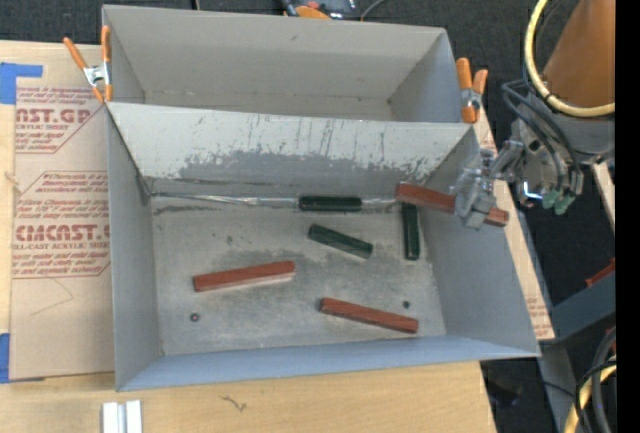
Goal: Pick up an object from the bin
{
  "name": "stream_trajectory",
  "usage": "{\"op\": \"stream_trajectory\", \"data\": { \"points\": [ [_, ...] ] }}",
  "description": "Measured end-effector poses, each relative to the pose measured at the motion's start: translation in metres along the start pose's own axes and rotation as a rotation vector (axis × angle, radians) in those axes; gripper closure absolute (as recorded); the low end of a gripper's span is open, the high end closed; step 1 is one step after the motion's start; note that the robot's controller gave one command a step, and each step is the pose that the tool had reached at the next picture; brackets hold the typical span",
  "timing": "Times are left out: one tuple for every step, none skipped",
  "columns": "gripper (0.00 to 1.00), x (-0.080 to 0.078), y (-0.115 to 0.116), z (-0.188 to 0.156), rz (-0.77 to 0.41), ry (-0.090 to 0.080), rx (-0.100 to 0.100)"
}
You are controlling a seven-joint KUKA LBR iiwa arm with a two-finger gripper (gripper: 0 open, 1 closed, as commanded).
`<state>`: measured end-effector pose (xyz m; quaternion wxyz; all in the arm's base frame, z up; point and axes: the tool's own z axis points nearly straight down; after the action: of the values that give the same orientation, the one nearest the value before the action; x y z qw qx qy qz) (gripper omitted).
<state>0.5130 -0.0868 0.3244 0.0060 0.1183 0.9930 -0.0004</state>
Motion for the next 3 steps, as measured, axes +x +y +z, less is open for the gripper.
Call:
{"op": "stream_trajectory", "data": {
  "points": [
    [1.00, 0.012, 0.010, 0.094, -0.090, 0.019, 0.000],
    [0.00, 0.010, 0.009, 0.089, -0.089, 0.010, 0.000],
    [0.00, 0.037, 0.029, 0.258, -0.052, 0.018, 0.001]
  ]
}}
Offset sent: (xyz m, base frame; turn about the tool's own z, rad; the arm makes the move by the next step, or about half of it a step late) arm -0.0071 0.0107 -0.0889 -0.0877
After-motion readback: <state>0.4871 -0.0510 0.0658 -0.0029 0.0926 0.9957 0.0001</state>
